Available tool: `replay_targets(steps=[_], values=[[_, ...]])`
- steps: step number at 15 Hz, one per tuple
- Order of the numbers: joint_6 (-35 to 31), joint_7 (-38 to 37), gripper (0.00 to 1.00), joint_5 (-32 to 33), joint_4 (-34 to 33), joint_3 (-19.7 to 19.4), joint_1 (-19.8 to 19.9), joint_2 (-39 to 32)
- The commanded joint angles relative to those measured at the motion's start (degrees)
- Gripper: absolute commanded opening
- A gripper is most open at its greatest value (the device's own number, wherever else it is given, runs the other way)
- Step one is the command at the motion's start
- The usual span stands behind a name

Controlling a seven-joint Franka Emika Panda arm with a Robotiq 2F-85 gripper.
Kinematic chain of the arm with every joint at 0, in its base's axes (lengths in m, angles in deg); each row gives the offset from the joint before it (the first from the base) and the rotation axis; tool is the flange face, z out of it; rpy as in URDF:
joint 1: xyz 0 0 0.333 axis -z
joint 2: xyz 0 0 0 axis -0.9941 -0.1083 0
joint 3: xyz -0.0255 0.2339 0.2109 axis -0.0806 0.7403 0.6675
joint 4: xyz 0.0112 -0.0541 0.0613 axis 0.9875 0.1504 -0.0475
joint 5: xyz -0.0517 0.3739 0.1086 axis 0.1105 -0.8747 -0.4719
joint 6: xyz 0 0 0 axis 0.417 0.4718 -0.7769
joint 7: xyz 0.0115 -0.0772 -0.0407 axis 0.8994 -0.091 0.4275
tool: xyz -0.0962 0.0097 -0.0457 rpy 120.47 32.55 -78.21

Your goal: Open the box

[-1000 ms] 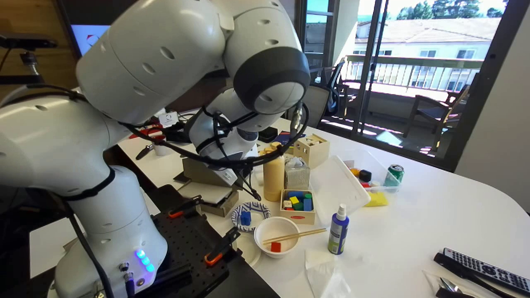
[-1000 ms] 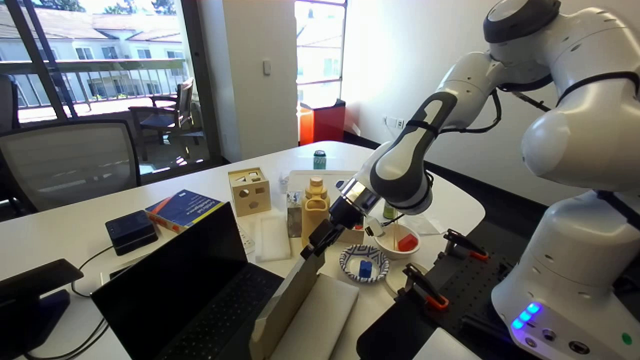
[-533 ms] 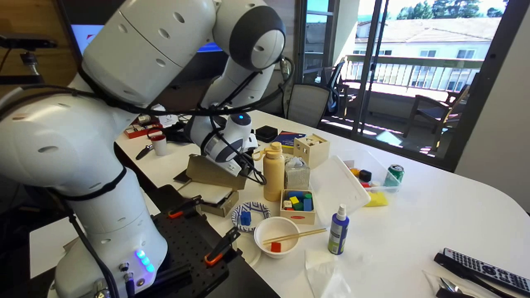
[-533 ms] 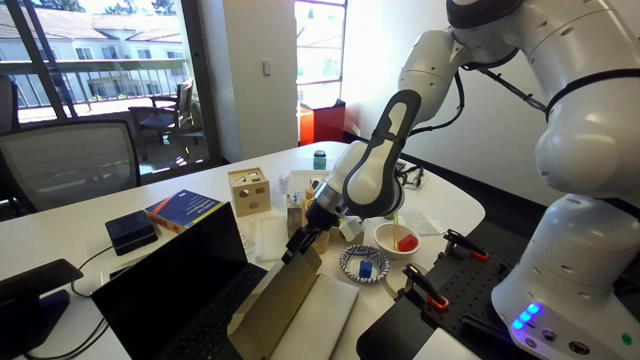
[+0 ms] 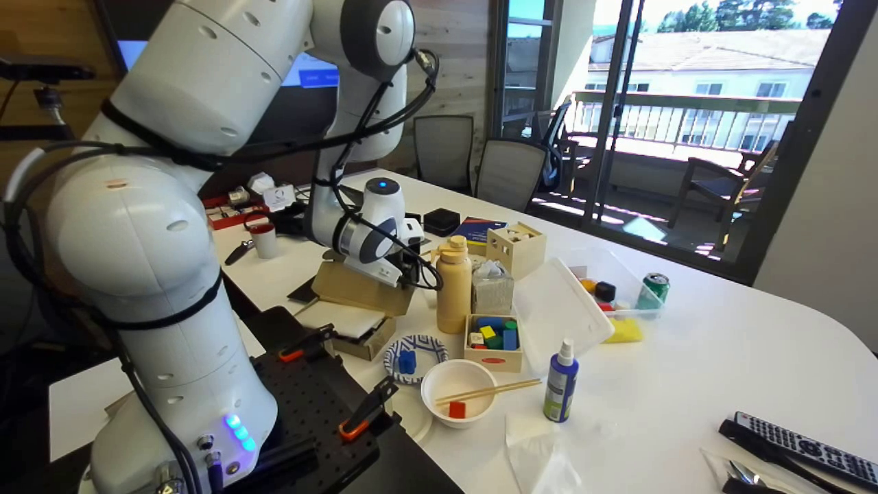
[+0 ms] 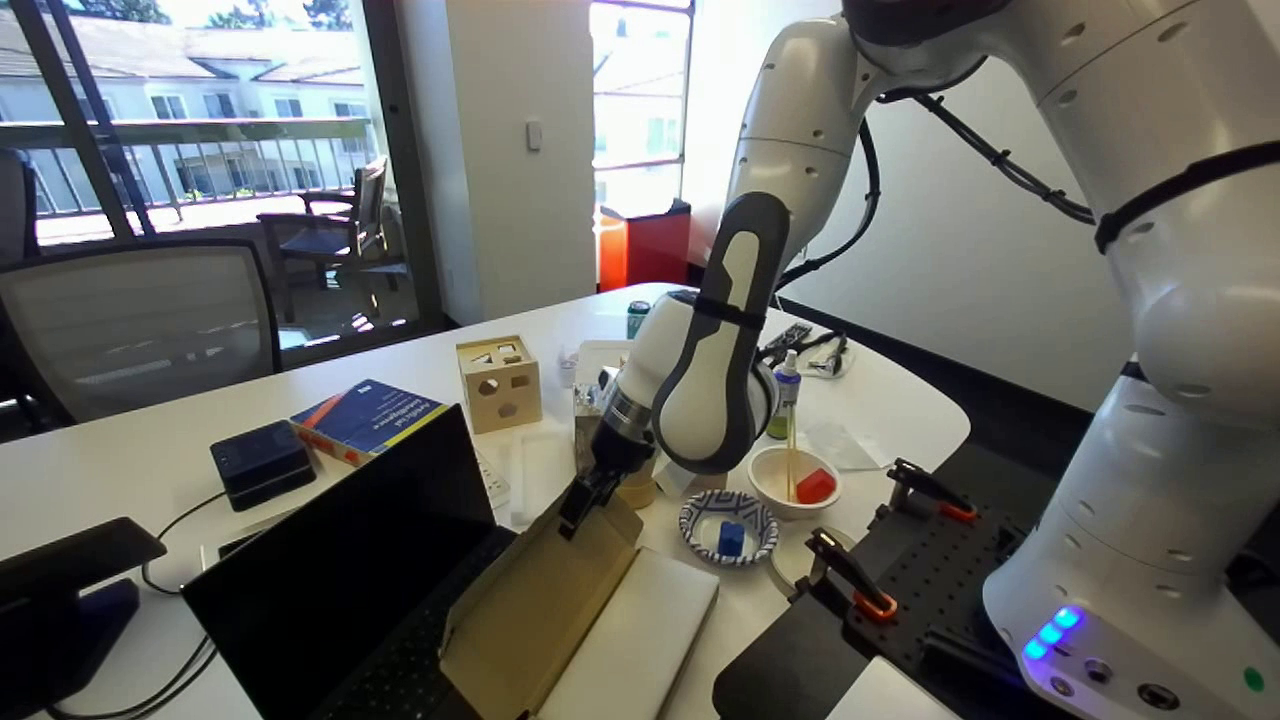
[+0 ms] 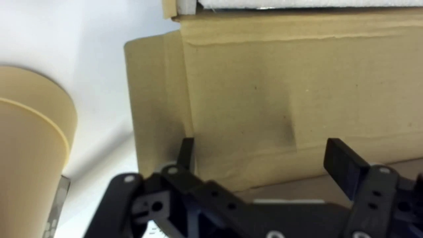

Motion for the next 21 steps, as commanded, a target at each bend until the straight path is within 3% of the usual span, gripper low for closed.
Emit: replay_targets(steps=[1,6,10,16,21], values=[[1.4,-1.9,1.00,-3.0,-0.6,-6.3,-8.4,1.9],[4.6,-1.3,1.00,-5.3,-3.0,-11.8,-17.1,1.0],[12.0,-1.4,1.00,-5.1,-5.9,-14.1,-22.1,0.2],[21.3,-4.5,1.00,-3.8,-10.2,-21.6,-32.4,-1.3],[24.1,-6.7,1.00,-2.8,-13.0,-22.7,-35.1,-4.2]])
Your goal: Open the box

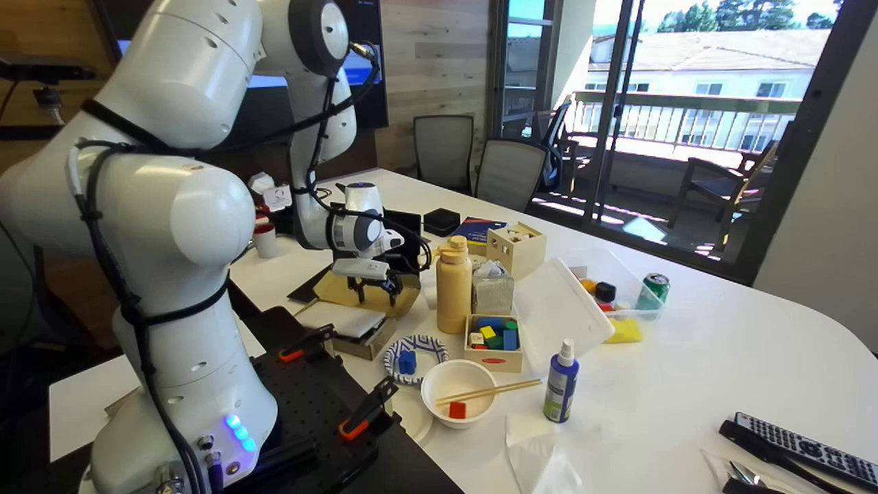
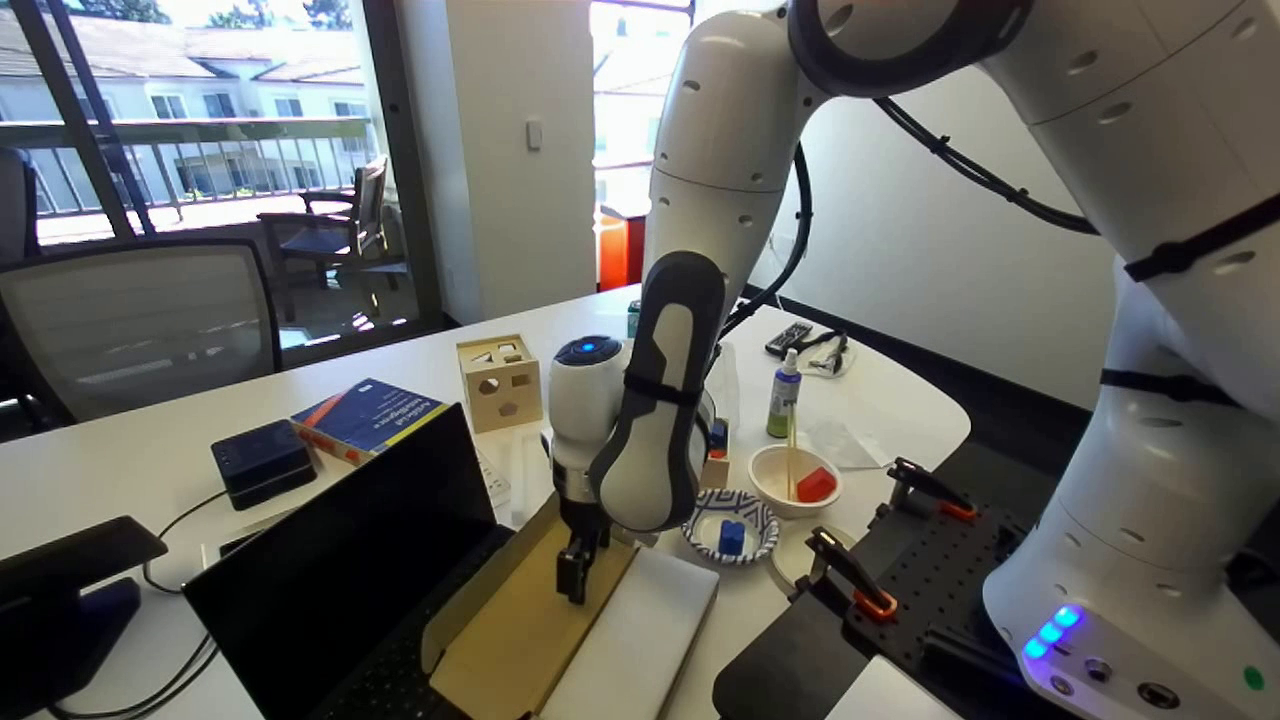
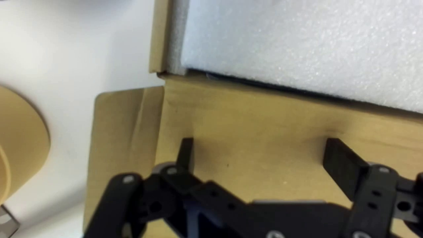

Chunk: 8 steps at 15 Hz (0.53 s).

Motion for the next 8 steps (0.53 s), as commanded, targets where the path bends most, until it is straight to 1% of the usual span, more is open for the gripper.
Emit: replay_targets(steps=[1,3,8], values=[[2.7,-2.8,1.00,1.3,-2.5,-1.0,-1.7,-1.9],[3.4,-2.4,1.00,1.3,-2.9,-0.4,-0.9,-2.3],[5.2,-2.4,1.00,1.8,-3.6,-0.5,-1.0,-2.7]])
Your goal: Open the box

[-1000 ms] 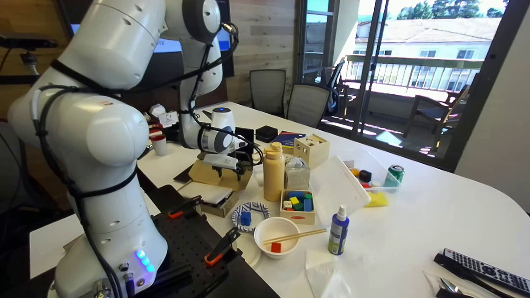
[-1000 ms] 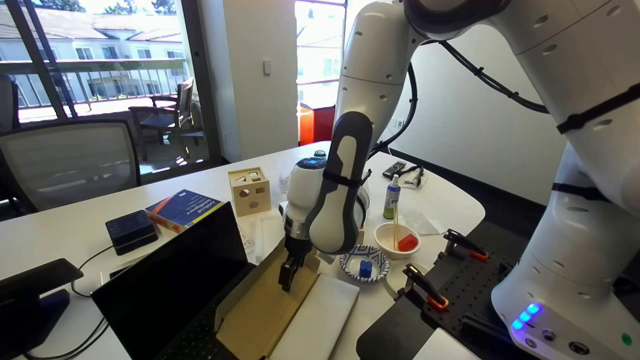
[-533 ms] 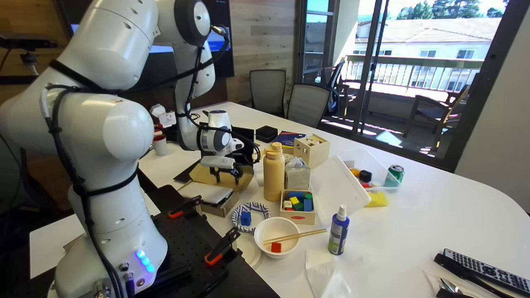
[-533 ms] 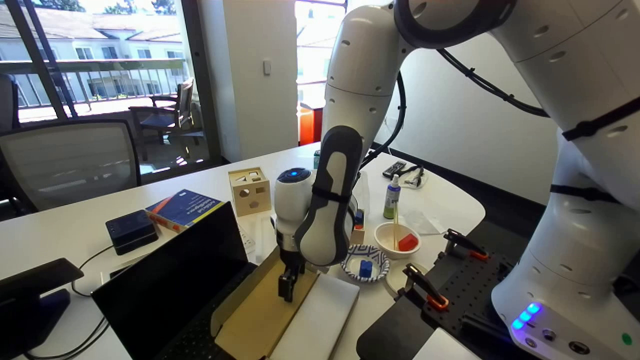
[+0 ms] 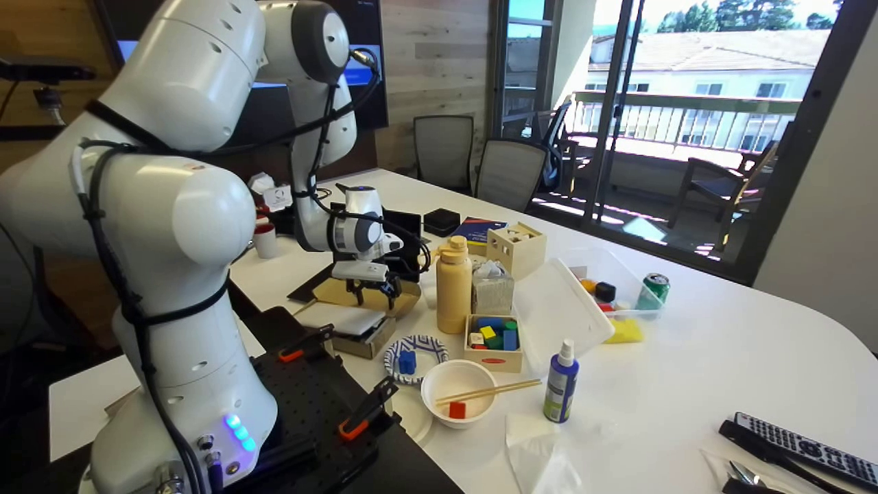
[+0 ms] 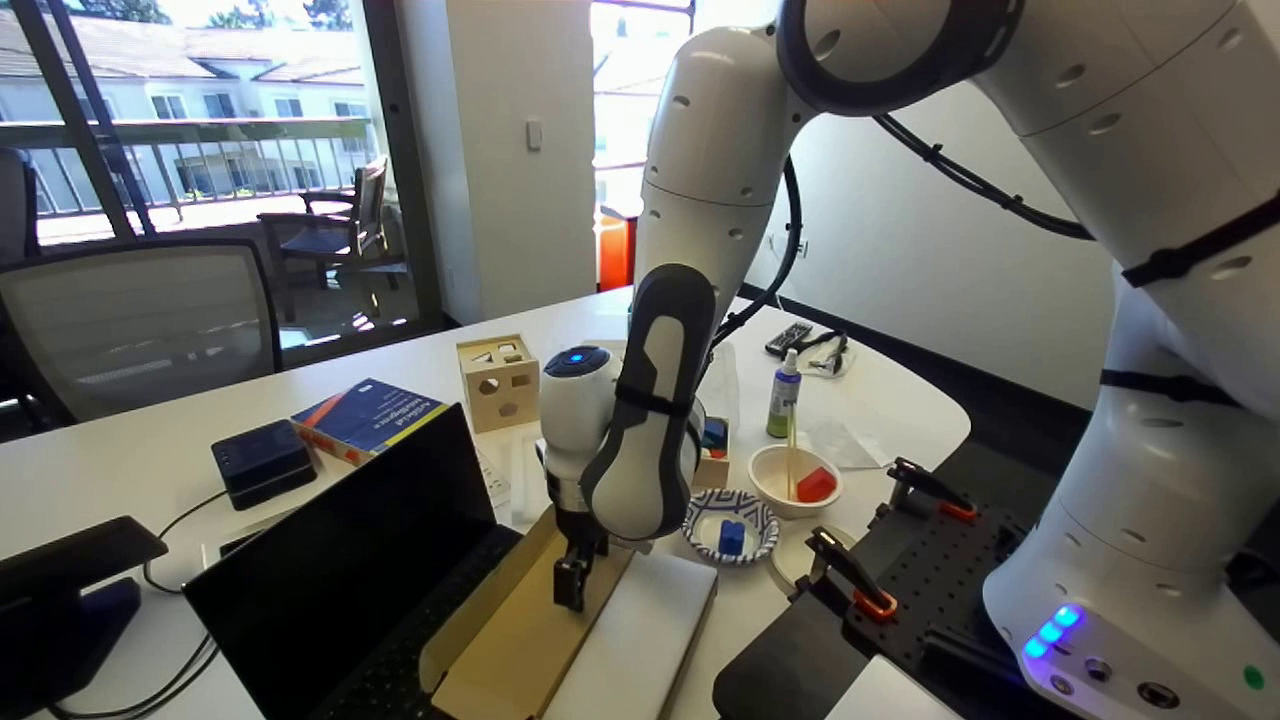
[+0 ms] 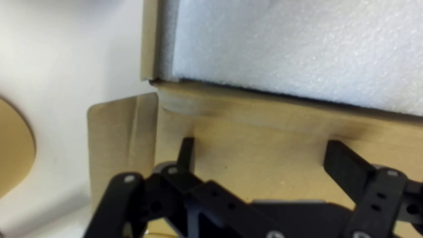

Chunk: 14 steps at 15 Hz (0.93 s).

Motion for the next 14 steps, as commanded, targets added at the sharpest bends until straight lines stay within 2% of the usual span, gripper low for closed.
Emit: replay_targets(steps=[1,9,11,14], values=[[3.4,-1.9,1.00,1.7,-1.3,-0.5,-0.5,-0.7],[5.9,-0.5,1.00,3.7,3.2,0.6,2.0,6.4],[6.4,-1.4,1.00,4.5,3.3,-0.2,1.5,7.1],[6.5,-0.6,1.00,5.4,3.1,0.9,2.7,7.2]])
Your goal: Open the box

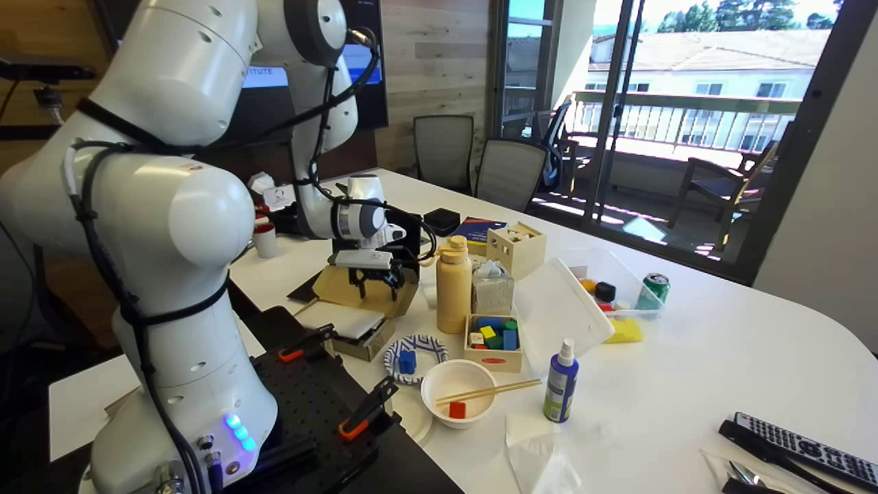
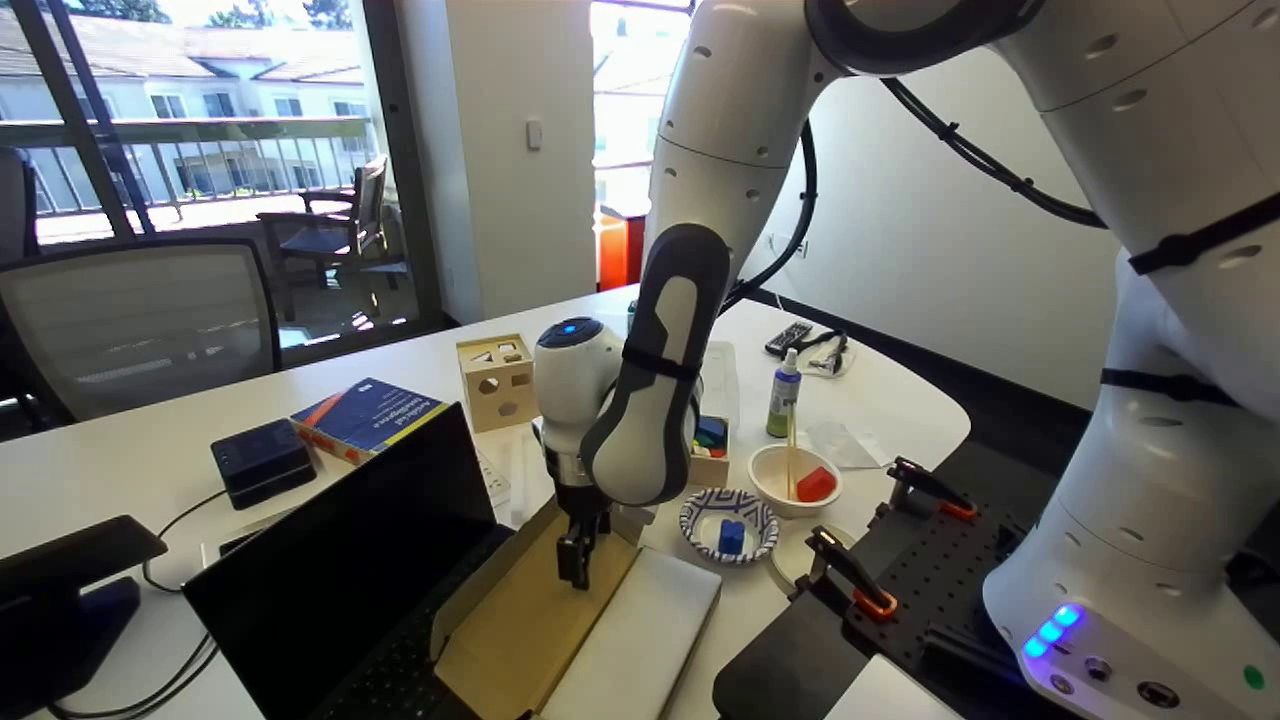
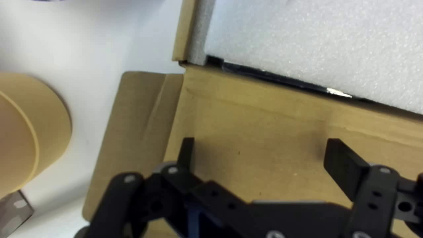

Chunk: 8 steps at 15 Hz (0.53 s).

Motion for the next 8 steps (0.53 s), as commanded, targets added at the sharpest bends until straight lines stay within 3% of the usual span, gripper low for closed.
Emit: replay_targets(steps=[1,4,8], values=[[1.5,-0.7,1.00,2.2,2.2,0.6,1.1,3.2],[3.8,0.1,1.00,3.2,4.4,1.4,1.9,6.8],[11.9,4.3,1.00,3.5,8.1,6.7,7.2,13.5]])
